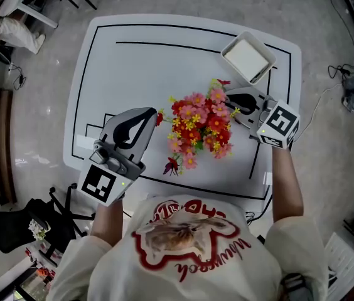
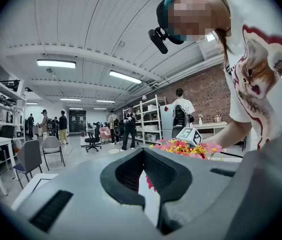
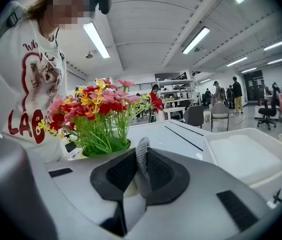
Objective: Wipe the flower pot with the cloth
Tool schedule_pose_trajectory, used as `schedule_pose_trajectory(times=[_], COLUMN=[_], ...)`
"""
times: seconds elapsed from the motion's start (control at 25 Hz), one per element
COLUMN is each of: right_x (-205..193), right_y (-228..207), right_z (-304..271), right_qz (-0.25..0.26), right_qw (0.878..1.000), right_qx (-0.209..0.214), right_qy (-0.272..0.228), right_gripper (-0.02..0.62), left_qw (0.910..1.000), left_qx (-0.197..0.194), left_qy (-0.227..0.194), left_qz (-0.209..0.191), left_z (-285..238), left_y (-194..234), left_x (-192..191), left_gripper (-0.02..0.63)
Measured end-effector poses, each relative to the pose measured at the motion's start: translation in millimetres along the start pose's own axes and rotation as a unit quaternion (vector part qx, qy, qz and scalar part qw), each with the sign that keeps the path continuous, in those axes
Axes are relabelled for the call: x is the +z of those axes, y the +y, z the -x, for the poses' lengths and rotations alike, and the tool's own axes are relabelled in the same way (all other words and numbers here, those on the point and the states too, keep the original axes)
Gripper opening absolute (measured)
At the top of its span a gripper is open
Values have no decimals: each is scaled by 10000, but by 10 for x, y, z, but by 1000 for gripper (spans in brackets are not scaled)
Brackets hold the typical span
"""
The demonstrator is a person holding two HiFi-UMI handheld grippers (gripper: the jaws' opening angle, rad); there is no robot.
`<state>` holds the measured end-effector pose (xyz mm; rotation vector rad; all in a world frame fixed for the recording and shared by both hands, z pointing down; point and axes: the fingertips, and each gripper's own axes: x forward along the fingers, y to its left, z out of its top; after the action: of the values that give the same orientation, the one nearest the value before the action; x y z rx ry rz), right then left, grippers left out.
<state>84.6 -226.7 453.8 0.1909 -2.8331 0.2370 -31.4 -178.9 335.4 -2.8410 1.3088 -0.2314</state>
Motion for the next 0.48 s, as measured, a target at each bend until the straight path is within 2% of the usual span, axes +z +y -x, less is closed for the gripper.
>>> schedule_pose_trajectory(times=[0.48], right_x=[-142], right_y=[114], right_z=[164], right_qz=[3], right_qw=[9977], right_qx=[-645], right_qy=[222], right_gripper=[43], left_qw=[9998], left_qx=[-155], left_qy=[-130], left_qz=[-8], left_z=[0], left_y=[-79], left_x=[85], left_gripper=[3])
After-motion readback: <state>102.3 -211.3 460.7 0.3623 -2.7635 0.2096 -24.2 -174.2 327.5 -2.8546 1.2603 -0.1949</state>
